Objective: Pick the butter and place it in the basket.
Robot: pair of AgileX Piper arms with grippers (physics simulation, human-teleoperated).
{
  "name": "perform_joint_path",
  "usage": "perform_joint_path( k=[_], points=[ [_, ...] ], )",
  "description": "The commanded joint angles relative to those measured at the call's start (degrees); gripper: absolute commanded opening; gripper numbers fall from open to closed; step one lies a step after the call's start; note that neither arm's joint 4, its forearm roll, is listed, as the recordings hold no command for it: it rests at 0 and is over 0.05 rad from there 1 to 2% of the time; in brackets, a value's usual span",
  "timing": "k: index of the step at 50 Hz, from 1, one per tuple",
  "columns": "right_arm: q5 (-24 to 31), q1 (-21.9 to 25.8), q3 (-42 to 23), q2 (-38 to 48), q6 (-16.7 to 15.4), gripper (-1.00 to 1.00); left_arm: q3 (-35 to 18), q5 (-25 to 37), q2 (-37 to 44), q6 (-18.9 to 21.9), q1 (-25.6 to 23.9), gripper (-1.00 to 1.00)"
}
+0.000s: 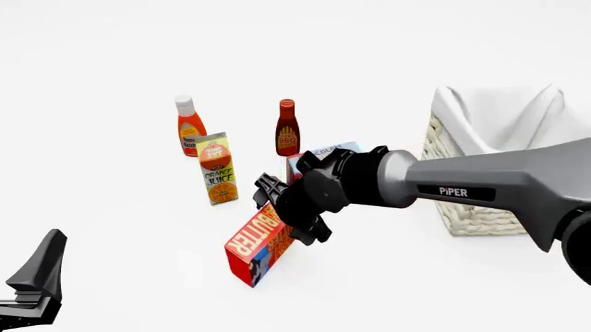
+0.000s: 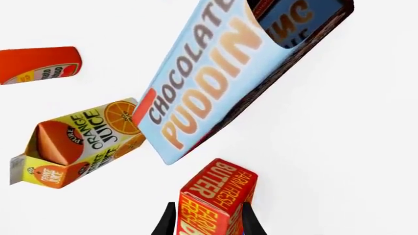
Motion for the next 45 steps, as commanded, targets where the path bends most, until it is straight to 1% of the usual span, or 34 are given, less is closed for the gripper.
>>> perform_joint_path(
  k=[1, 14, 15, 16, 17, 19, 20, 32, 37, 45],
  points=[
    [-5.1, 3.0, -3.2, 7.3, 0.3, 1.0, 0.0, 0.0, 0.0, 0.0, 0.0, 1.0],
    [-5.3, 1.9, -4.6, 9.2, 0.3, 1.0, 0.0, 0.0, 0.0, 0.0, 0.0, 1.0],
    [-4.9, 1.2, -4.8, 9.0, -0.4, 1.0, 0.0, 0.0, 0.0, 0.0, 0.0, 1.0],
    [-4.9, 1.2, -4.8, 9.0, -0.4, 1.0, 0.0, 0.0, 0.0, 0.0, 0.0, 1.0],
    [-4.7, 1.0, -4.8, 8.9, -0.7, -1.0, 0.0, 0.0, 0.0, 0.0, 0.0, 1.0],
    [-4.5, 0.6, -4.7, 8.7, -1.0, -1.0, 0.0, 0.0, 0.0, 0.0, 0.0, 1.0],
    [-3.3, 0.3, -4.4, 8.0, -1.6, -1.0, 0.0, 0.0, 0.0, 0.0, 0.0, 1.0],
    [-2.1, -0.5, -2.5, 5.3, -2.3, -1.0, 0.0, 0.0, 0.0, 0.0, 0.0, 1.0],
    [-2.0, -0.5, -1.7, 4.4, -2.3, -1.0, 0.0, 0.0, 0.0, 0.0, 0.0, 1.0],
    [-1.6, -0.4, 1.1, 0.6, -2.2, -1.0, 0.0, 0.0, 0.0, 0.0, 0.0, 1.0]
  ],
)
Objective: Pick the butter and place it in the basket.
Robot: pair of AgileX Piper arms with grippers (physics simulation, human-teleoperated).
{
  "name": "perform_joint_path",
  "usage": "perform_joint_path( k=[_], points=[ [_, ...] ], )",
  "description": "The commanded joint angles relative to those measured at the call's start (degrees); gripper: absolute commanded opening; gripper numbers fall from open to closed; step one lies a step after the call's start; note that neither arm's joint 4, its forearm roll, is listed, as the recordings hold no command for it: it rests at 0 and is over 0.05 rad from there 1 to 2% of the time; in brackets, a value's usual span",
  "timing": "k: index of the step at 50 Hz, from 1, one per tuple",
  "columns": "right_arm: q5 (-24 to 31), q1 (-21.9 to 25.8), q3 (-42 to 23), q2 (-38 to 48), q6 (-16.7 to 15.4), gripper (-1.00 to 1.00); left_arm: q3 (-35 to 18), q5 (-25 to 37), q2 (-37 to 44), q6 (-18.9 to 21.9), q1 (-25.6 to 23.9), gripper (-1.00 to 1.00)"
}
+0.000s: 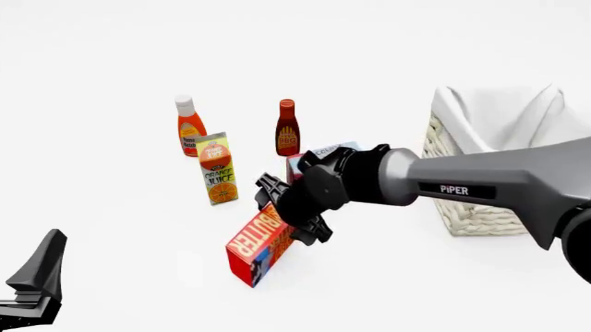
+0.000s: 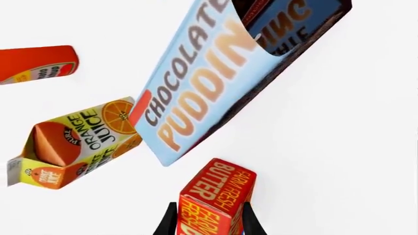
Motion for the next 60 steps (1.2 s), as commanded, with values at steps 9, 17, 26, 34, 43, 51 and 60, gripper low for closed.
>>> perform_joint_path(
  k=[9, 17, 26, 34, 43, 51, 60],
  points=[
    [-2.3, -0.2, 4.2, -3.4, 0.2, -1.0, 0.0, 0.0, 0.0, 0.0, 0.0, 1.0],
    [-1.4, -1.8, 6.6, -8.5, -1.0, -1.0, 0.0, 0.0, 0.0, 0.0, 0.0, 1.0],
    [-0.5, -3.1, 7.8, -12.1, -2.0, -1.0, 0.0, 0.0, 0.0, 0.0, 0.0, 1.0],
    [-0.2, -4.0, 9.1, -14.7, -2.4, -1.0, 0.0, 0.0, 0.0, 0.0, 0.0, 1.0],
    [0.3, -6.8, 12.1, -19.0, -3.7, -1.0, 0.0, 0.0, 0.0, 0.0, 0.0, 1.0],
    [2.4, -8.9, 12.1, -24.1, -4.3, -1.0, 0.0, 0.0, 0.0, 0.0, 0.0, 1.0],
    [3.9, -9.4, 12.7, -28.4, -4.6, -1.0, 0.0, 0.0, 0.0, 0.0, 0.0, 1.0]
  ],
)
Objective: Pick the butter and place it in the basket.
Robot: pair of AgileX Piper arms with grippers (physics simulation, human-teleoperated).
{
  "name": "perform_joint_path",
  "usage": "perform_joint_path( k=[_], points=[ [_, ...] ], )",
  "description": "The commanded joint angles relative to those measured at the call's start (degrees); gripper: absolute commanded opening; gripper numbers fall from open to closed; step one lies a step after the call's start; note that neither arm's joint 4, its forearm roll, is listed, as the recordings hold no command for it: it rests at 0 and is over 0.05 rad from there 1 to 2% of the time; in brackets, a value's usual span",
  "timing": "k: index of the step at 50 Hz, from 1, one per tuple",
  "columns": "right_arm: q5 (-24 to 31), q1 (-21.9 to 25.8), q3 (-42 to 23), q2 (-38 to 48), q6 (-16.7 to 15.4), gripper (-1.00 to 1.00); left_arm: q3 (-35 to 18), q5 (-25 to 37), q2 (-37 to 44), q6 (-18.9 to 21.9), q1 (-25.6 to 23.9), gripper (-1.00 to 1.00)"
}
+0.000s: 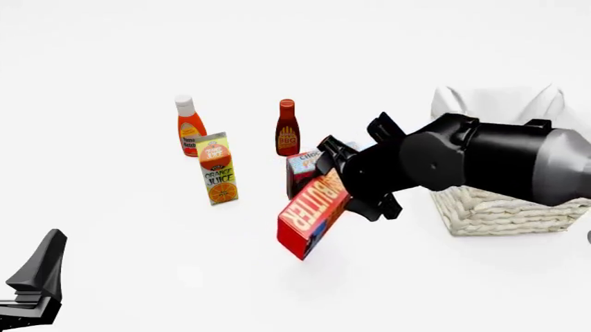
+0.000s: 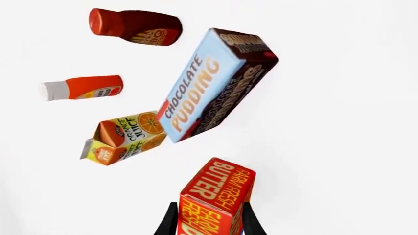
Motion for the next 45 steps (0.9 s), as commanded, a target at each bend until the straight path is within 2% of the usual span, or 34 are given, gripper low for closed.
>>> perform_joint_path(
  k=[1, 22, 45],
  points=[
    [1.7, -1.3, 0.1, -6.4, 0.6, -1.0, 0.0, 0.0, 0.0, 0.0, 0.0, 1.0],
    [3.5, -0.6, -1.7, -13.5, 2.0, -1.0, 0.0, 0.0, 0.0, 0.0, 0.0, 1.0],
    [6.0, -1.3, -4.5, -20.5, 2.1, -1.0, 0.0, 0.0, 0.0, 0.0, 0.0, 1.0]
  ],
)
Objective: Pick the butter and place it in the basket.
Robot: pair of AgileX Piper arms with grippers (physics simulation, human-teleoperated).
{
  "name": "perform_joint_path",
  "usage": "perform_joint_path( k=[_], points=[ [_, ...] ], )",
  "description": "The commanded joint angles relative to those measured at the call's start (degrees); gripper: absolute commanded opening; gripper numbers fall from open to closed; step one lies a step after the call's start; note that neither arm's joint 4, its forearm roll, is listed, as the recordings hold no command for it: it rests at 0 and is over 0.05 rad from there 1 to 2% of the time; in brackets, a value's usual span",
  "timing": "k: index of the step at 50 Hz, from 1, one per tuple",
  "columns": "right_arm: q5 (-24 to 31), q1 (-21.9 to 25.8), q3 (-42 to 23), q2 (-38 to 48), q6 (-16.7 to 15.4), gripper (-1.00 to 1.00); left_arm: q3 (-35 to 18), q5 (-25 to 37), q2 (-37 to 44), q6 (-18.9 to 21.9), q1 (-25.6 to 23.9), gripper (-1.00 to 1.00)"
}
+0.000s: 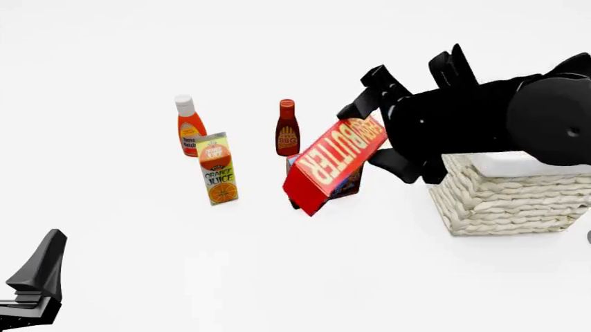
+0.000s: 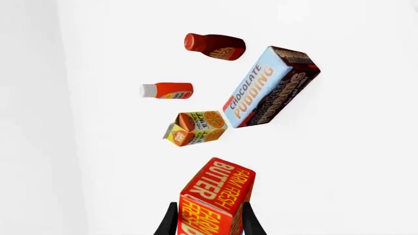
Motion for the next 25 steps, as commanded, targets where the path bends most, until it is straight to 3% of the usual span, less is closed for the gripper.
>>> perform_joint_path(
  k=[1, 25],
  points=[
    [0.9, -0.5, -1.8, -4.2, 1.2, -1.0, 0.0, 0.0, 0.0, 0.0, 0.0, 1.0],
    [5.1, -6.2, -4.5, -11.7, 1.1, -1.0, 0.0, 0.0, 0.0, 0.0, 0.0, 1.0]
  ],
)
